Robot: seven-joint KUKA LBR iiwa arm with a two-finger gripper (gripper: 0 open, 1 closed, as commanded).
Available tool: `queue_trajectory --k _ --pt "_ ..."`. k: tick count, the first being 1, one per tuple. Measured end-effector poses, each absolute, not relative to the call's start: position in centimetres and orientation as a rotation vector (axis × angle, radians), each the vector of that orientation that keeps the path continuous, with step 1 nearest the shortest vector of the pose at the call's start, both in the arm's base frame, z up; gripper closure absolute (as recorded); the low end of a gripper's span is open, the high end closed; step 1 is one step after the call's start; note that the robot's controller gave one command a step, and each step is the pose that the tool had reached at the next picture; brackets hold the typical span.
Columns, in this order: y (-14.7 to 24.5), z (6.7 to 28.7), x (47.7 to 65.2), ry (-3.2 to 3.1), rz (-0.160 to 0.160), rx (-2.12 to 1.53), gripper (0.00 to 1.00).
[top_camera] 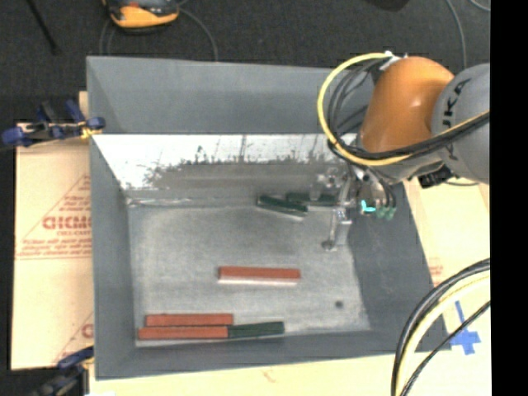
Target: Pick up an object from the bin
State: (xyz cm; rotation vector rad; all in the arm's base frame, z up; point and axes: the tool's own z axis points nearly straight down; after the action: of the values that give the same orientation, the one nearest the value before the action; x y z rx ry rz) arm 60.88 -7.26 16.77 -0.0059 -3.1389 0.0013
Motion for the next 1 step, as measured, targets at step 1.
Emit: queue_trajectory --k 1 --pt "-7.26 17.21 61.06 -3.147 0.003 -0.004 0.0"
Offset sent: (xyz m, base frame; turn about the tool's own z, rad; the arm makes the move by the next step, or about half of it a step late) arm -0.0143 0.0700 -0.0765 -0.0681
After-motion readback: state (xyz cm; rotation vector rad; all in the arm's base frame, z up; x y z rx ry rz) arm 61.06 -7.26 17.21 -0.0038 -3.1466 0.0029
